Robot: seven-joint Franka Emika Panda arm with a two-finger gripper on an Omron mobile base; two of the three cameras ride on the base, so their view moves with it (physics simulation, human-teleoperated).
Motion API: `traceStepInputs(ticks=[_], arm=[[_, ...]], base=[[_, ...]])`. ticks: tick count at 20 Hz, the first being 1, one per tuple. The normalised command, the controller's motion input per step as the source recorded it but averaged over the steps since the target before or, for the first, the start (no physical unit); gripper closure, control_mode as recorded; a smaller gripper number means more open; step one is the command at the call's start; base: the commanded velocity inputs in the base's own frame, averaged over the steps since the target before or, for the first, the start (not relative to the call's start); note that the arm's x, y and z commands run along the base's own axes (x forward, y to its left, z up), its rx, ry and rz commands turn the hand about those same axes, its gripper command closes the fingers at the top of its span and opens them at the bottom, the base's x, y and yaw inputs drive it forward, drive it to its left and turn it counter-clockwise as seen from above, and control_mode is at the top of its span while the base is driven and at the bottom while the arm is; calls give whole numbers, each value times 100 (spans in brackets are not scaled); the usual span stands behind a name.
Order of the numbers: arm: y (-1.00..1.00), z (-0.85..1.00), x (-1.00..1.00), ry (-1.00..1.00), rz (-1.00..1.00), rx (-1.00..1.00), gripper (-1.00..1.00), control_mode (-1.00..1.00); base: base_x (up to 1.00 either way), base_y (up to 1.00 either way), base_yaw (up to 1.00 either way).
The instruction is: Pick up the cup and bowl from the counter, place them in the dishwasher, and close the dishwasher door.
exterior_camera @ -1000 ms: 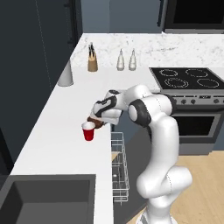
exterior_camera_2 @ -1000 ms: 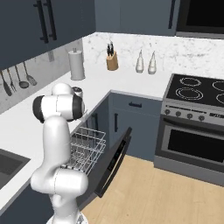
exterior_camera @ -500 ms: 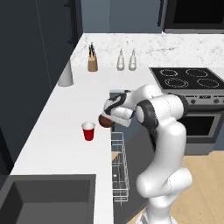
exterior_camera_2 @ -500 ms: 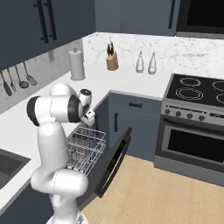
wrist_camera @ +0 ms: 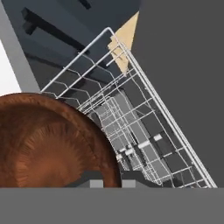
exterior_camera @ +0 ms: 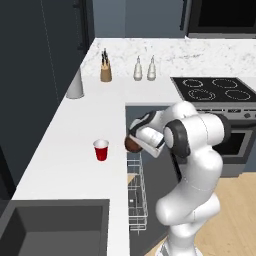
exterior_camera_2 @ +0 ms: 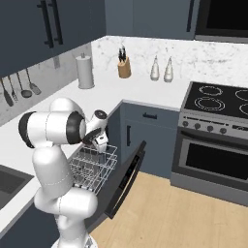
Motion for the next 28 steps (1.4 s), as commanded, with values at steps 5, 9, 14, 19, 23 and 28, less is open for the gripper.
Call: traceStepInputs(ticks=[5,9,14,19,23,28], arm=[[-12,-8,-33,0,-35,5,100,-100],[-19,-31,-2,10,-20,12,100,-100],[-2,-53,6,15,-19,3,100,-100],[8,-47,12,-6,-14,11,100,-100],[5,-53,14,-2,-11,21,100,-100],[3,-48,6,0,-7,23,100,-100]], base=[[0,0,0],[0,0,0],[0,0,0],[0,0,0],[0,0,0],[0,0,0]])
